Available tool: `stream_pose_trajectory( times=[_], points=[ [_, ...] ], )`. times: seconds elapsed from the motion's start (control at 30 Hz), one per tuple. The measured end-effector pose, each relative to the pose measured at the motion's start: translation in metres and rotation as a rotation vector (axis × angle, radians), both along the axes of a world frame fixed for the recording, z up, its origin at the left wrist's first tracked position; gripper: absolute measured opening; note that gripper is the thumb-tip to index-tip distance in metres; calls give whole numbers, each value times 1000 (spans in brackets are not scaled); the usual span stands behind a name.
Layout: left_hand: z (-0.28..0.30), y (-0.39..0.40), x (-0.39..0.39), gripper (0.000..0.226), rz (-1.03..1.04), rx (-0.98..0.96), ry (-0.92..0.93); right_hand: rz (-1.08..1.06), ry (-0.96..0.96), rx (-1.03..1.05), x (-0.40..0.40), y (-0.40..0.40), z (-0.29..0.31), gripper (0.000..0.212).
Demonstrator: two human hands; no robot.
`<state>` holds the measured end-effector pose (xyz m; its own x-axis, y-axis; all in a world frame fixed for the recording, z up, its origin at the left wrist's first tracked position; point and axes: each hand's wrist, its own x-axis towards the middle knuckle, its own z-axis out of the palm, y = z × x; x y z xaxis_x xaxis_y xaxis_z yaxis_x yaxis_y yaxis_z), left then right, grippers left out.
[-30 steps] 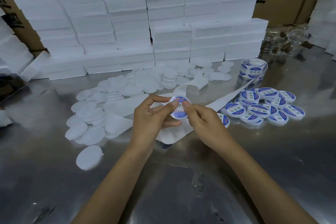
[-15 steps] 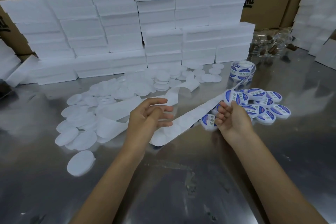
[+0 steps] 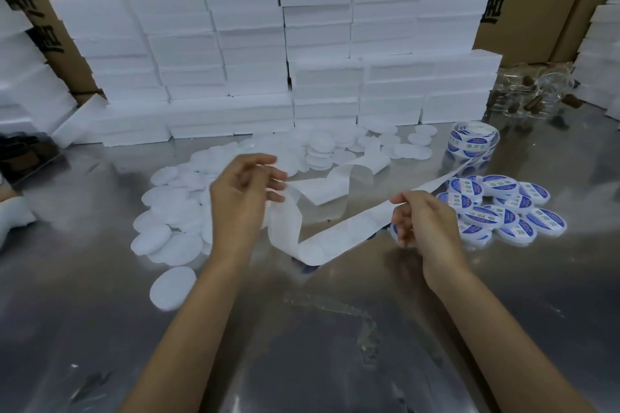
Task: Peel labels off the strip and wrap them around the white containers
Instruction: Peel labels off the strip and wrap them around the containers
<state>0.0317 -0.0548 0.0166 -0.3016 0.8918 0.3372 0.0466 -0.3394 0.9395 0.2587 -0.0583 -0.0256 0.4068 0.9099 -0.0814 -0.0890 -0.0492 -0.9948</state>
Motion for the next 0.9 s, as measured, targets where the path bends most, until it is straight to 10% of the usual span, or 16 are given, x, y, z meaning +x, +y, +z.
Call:
stream_pose_trajectory(
  times=[0.17,0.43,0.9],
  points=[
    [6,55,-45,22,330,-79,476,8,-315,188,-13,0,-8,22],
    [-19,140,-59,63,151,-544,1172,52,-573,241,-20,2,-18,20],
    [-14,124,-62,51,176,-189,745,88,-582,267,-23,0,-16,20]
  ],
)
